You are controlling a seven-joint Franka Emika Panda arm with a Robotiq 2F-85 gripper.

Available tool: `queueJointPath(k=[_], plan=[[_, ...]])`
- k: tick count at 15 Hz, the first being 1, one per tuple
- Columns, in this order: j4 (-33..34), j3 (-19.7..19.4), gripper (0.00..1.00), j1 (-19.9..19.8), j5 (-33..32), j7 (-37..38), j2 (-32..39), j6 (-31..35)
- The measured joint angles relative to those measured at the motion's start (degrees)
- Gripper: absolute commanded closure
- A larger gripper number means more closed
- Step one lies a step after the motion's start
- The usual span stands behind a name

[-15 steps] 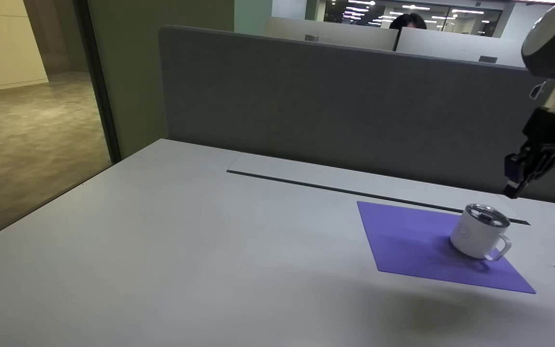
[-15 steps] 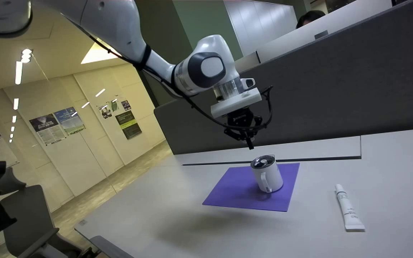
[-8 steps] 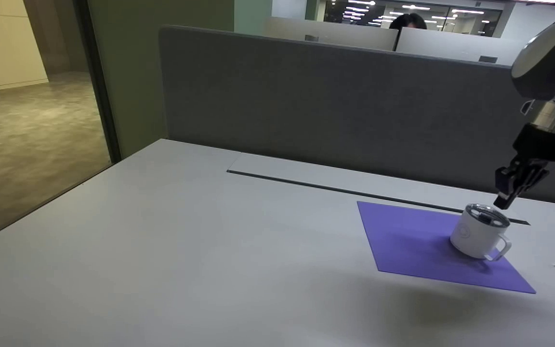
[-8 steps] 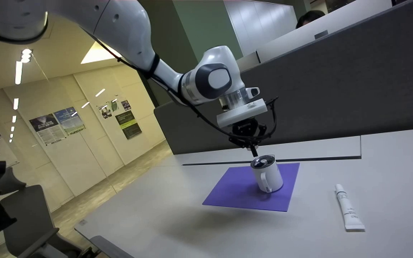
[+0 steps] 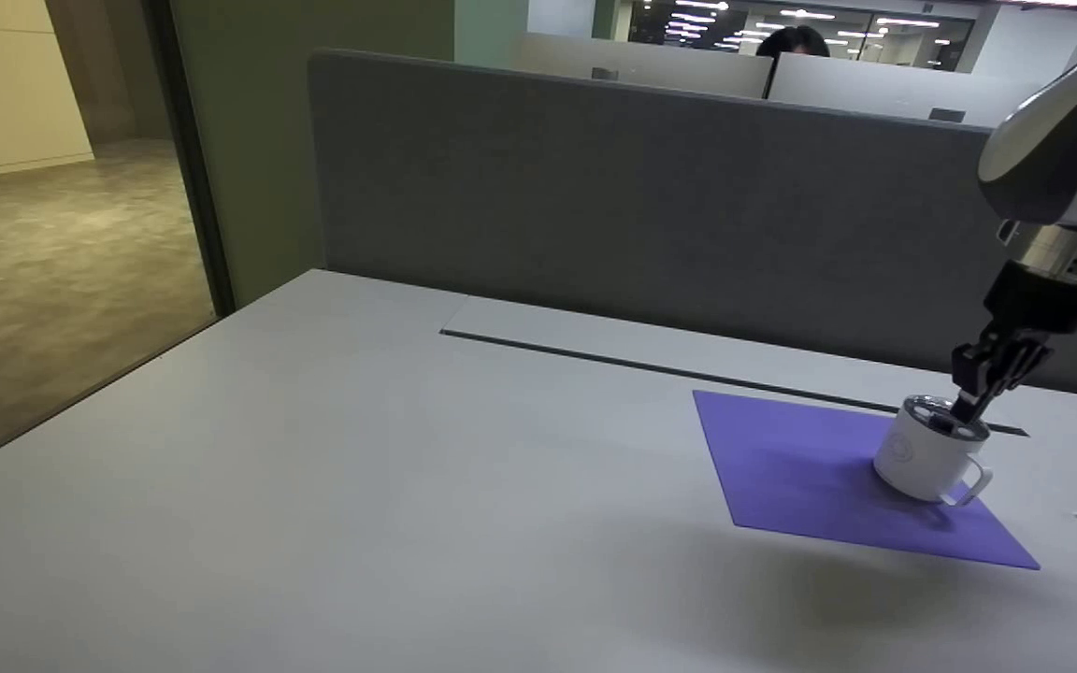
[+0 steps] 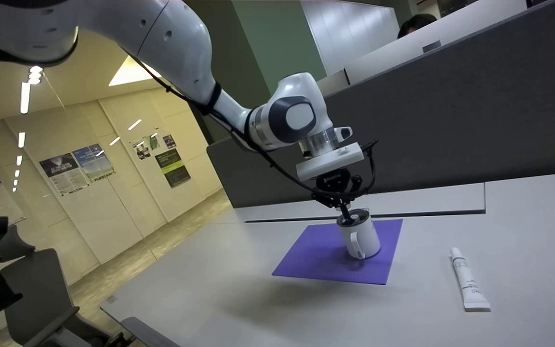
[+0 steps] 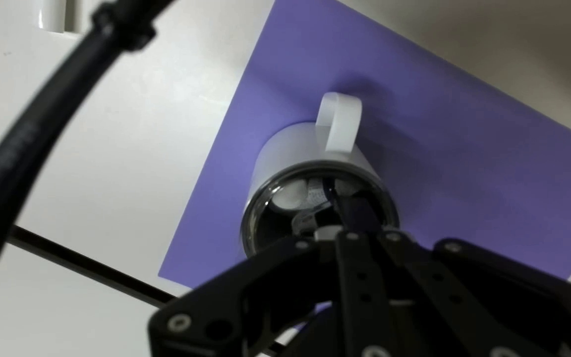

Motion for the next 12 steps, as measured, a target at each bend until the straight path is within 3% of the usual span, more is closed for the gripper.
queueJointPath(k=[12], plan=[[1.5, 1.6, 1.0, -1.2, -0.3, 0.0, 2.4, 0.1]])
